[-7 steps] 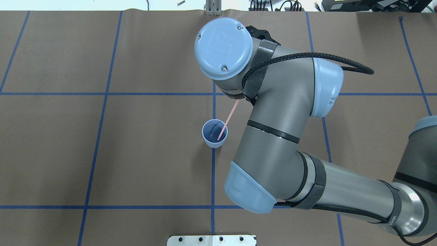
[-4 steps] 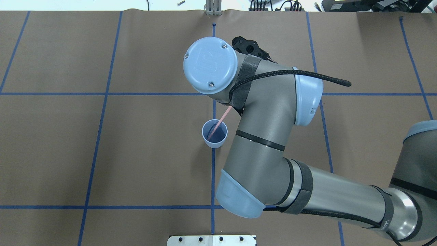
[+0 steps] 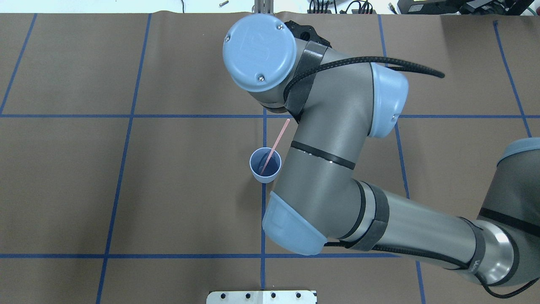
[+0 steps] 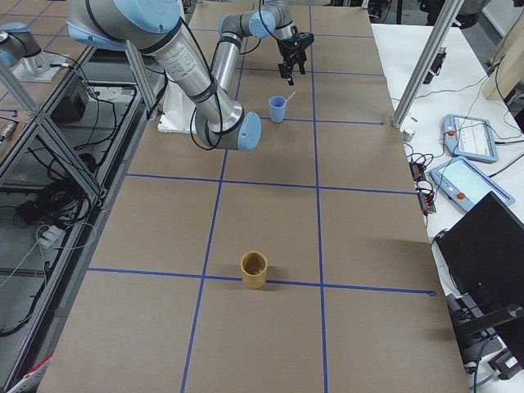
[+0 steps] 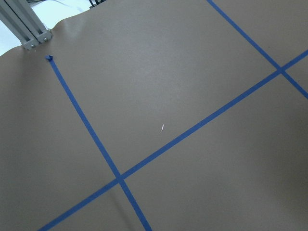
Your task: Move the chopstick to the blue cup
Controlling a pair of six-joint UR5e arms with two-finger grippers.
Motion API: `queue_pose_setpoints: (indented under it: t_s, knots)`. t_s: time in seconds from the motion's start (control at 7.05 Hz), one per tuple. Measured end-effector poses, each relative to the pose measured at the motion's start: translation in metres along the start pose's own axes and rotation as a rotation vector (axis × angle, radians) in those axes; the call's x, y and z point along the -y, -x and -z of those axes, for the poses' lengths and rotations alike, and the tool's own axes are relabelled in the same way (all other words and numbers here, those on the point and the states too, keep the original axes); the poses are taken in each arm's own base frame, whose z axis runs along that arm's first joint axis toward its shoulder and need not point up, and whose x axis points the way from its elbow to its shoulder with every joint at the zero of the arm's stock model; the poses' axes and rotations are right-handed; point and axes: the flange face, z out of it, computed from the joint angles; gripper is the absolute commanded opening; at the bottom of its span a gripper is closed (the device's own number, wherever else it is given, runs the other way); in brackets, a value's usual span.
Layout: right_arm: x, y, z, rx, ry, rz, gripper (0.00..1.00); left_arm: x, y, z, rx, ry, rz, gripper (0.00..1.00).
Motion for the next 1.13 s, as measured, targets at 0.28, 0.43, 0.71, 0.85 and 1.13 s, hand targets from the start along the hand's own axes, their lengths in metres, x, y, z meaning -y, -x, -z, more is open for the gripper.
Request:
queue_pose_setpoints:
  t_s: [0.28,0.43,0.71,0.85,1.13]
  knots:
    - [0.082,-0.019,0.01,-0.003,0.054,0.091,1.0,-0.004,0.021,-0.018,0.021,0.046,0.046,0.99]
    - [0.131,-0.046,0.008,-0.01,0.081,0.158,1.0,-0.007,0.032,-0.027,0.039,0.069,0.068,0.99]
    - [0.247,-0.133,-0.007,-0.021,0.151,0.358,1.0,-0.014,0.04,-0.032,0.067,0.088,0.082,0.99]
    - [0.303,-0.194,-0.019,-0.006,0.196,0.468,1.0,-0.015,0.041,-0.031,0.079,0.09,0.082,0.99]
    - [0.381,-0.337,-0.047,0.002,0.258,0.608,1.0,-0.018,0.043,-0.032,0.083,0.094,0.087,0.99]
